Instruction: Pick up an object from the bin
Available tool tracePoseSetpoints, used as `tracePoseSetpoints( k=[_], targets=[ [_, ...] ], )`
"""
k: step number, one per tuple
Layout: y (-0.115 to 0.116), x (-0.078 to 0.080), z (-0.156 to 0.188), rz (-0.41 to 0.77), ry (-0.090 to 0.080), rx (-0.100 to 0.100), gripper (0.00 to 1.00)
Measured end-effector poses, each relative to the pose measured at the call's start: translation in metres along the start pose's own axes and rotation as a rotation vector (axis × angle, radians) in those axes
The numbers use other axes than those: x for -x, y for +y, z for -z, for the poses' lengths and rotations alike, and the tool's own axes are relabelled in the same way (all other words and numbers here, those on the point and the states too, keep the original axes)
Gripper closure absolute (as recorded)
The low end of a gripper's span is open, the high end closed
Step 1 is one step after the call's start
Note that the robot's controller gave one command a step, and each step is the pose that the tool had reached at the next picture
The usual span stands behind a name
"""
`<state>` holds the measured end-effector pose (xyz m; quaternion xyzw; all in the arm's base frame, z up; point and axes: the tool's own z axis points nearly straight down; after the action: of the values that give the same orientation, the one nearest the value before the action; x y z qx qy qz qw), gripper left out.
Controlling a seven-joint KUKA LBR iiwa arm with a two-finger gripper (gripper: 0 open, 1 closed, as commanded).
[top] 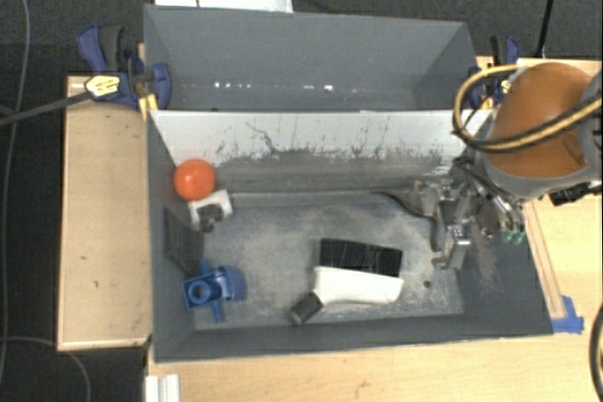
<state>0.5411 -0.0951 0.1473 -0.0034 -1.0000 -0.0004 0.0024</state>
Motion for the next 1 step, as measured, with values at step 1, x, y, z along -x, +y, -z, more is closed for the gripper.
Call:
tracePoseSetpoints(
  k=[1],
  targets=[
    [0.0003,0.0018,0.0046,0.003,-0.008,-0.001,0.00]
  ],
)
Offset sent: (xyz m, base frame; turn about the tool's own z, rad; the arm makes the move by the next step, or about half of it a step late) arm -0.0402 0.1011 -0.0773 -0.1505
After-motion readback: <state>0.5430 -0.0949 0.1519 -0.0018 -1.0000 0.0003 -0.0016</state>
